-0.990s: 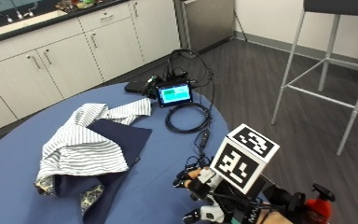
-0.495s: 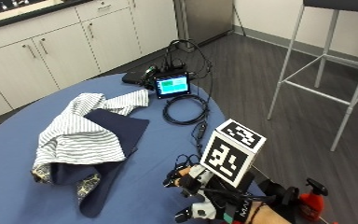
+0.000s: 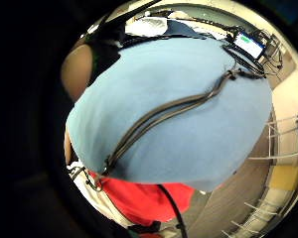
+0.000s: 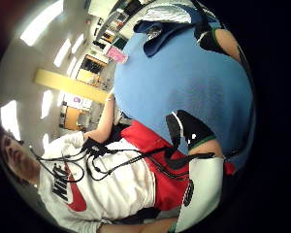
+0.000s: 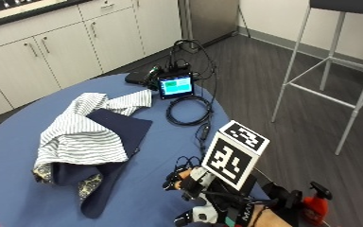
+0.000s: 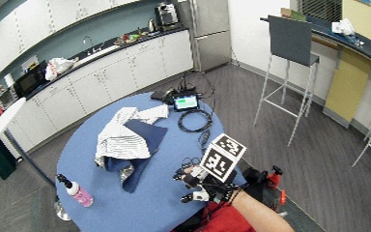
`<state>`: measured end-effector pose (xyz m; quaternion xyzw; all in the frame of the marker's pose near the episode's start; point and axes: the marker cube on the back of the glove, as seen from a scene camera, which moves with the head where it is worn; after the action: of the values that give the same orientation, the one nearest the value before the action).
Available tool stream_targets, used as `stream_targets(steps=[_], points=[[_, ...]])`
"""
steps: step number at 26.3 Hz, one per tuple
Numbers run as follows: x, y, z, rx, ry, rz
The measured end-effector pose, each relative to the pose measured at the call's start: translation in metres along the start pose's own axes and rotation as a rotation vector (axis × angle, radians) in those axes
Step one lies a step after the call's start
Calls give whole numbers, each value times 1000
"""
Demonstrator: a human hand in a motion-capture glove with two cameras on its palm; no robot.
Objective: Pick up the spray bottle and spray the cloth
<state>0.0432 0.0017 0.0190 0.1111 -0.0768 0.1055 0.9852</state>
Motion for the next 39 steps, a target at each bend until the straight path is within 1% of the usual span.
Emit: stream_targets(steps=[26,29,35,39], points=[[-2,1,4,-30,14,-6],[-3,3,1,-6,13,-6],[0,4,-18,93,1,13],[0,4,-22,109,5,15]])
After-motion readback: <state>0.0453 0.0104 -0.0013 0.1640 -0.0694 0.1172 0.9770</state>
